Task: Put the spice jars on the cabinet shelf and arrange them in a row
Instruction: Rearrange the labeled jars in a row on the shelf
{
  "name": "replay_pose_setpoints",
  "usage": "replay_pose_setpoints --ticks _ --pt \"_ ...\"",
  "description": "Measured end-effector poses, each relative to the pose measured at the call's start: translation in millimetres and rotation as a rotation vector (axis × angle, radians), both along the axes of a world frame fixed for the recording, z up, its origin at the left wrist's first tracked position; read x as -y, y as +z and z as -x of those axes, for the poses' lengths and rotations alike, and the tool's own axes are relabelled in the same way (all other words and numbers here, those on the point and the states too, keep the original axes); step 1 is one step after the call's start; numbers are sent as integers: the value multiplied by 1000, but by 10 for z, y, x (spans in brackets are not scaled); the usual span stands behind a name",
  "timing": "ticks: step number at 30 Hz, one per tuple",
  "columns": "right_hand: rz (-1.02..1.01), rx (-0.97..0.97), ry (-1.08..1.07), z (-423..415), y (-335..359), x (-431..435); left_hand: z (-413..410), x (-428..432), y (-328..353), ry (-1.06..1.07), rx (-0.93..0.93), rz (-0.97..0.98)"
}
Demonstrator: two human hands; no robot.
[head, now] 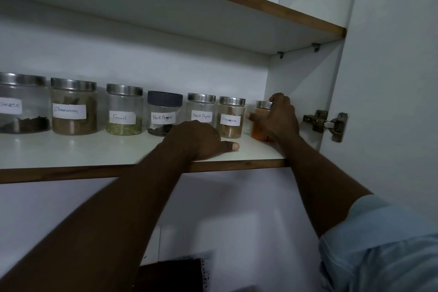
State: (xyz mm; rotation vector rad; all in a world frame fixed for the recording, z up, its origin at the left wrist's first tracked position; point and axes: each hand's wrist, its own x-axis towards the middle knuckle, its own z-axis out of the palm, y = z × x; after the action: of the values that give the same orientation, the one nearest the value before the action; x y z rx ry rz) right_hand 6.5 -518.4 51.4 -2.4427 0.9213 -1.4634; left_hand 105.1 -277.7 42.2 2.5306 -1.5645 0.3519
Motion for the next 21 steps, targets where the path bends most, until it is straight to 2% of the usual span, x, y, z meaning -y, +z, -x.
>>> replay_pose_setpoints --ticks 3,6,9,16,18,21 --pt "62 -18 -36 -4 -11 10 -19 10 -2 -4 0 8" --pt "-91 153 156 -6 -11 20 -31 16 -9 -10 3 13" --pt "-138 262 201 19 11 18 -39 21 -13 -14 -4 18" --pt "60 61 -76 48 -15 -58 -40 21 -2 -22 3 17" --pt "68 80 -42 38 -9 -45 -40 24 -2 -24 1 15" --pt "-44 169 151 33 -2 -3 -40 28 -4 -14 2 17"
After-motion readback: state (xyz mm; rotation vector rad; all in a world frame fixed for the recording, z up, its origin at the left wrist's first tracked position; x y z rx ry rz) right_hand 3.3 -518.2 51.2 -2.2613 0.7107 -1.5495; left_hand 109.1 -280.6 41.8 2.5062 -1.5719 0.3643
